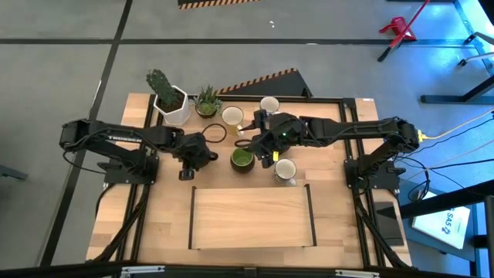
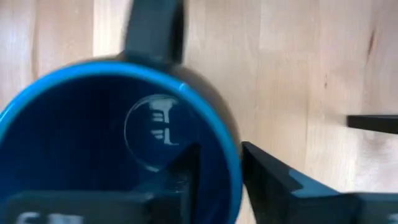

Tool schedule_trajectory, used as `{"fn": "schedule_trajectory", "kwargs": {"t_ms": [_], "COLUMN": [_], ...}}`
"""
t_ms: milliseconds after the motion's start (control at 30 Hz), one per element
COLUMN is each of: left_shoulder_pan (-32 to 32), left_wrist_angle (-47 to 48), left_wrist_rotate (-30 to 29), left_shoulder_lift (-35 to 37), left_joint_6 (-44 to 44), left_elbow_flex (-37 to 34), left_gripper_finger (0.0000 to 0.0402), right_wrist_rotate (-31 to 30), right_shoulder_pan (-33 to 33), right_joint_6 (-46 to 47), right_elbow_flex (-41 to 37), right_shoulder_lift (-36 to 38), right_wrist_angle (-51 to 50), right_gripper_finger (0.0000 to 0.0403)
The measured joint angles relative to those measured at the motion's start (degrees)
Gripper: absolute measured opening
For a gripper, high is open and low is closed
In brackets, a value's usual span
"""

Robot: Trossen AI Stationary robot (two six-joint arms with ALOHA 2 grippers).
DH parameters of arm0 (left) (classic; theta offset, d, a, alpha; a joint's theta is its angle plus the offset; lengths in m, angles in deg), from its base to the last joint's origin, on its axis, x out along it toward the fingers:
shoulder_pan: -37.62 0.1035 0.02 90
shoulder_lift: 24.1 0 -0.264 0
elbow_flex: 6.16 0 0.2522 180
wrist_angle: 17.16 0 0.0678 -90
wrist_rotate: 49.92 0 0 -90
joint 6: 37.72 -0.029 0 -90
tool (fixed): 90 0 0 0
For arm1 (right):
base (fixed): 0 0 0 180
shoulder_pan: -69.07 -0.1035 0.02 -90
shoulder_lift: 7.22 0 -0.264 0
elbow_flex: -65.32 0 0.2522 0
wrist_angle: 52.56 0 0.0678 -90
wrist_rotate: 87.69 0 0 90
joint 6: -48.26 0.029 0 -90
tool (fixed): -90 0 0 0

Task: Place coffee mugs
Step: Put the blue mug on the shelf

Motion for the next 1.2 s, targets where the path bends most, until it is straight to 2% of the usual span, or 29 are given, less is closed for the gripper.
{"fn": "schedule_trajectory", "kwargs": {"t_ms": [100,167,367,700,967,1200], "left_shoulder_pan": [0.01,0.0,0.0,-0.02,-0.04,-0.06], "left_wrist_angle": [0.29,1.53,4.58,14.37,19.4,19.94], "left_wrist_rotate": [-0.15,-0.75,-0.65,-2.19,-3.56,-3.46], "left_shoulder_lift": [0.02,-0.09,-0.05,0.05,0.08,-0.65], "left_joint_6": [0.82,1.02,3.53,3.5,3.48,4.53], "left_elbow_flex": [0.0,-0.28,2.31,17.95,30.49,35.56], "left_gripper_finger": [0.0037,0.0016,0.0016,0.0016,0.0016,0.0016], "right_wrist_rotate": [0.0,0.0,-2.79,0.46,6.99,4.25], "right_shoulder_pan": [0.0,0.0,0.12,2.77,2.58,2.64], "right_joint_6": [0.0,0.0,0.25,3.24,1.6,1.36], "right_elbow_flex": [0.0,0.0,0.0,-0.07,-0.02,-0.02], "right_shoulder_lift": [0.0,0.01,0.01,-2.19,-4.03,-4.33], "right_wrist_angle": [-0.04,-0.22,-2.51,-2.25,5.61,10.89], "right_gripper_finger": [0.0296,0.0296,0.0296,0.0296,0.0296,0.0296]}}
